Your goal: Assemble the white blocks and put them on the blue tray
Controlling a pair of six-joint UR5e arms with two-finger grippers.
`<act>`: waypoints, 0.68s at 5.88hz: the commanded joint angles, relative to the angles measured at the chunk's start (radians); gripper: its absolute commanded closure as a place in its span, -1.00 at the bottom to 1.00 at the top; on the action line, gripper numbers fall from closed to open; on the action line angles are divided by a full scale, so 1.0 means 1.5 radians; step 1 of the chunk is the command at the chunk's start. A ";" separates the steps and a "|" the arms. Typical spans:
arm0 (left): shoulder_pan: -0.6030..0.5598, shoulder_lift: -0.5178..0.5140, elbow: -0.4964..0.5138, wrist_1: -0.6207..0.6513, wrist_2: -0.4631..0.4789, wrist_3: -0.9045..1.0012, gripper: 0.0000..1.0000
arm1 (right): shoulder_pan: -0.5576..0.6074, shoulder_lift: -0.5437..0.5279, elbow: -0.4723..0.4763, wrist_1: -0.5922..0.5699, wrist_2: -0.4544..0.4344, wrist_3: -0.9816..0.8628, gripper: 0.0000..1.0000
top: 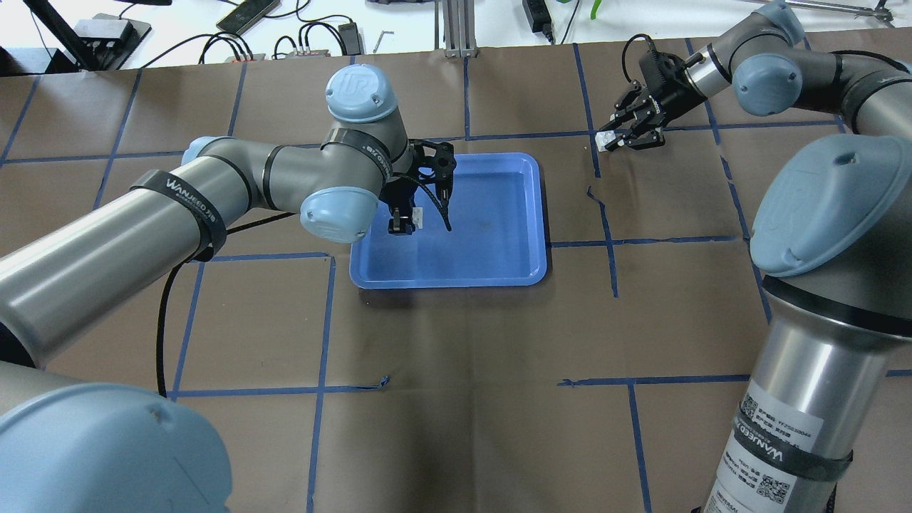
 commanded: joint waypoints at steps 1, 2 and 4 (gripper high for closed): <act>-0.013 -0.032 0.002 0.012 0.001 -0.025 0.78 | 0.000 -0.021 -0.001 0.002 -0.001 0.023 0.39; -0.013 -0.047 0.002 0.025 0.000 -0.032 0.77 | 0.000 -0.049 0.007 0.004 -0.001 0.088 0.39; -0.014 -0.048 0.001 0.030 0.001 -0.021 -0.97 | 0.002 -0.099 0.061 0.004 0.002 0.133 0.39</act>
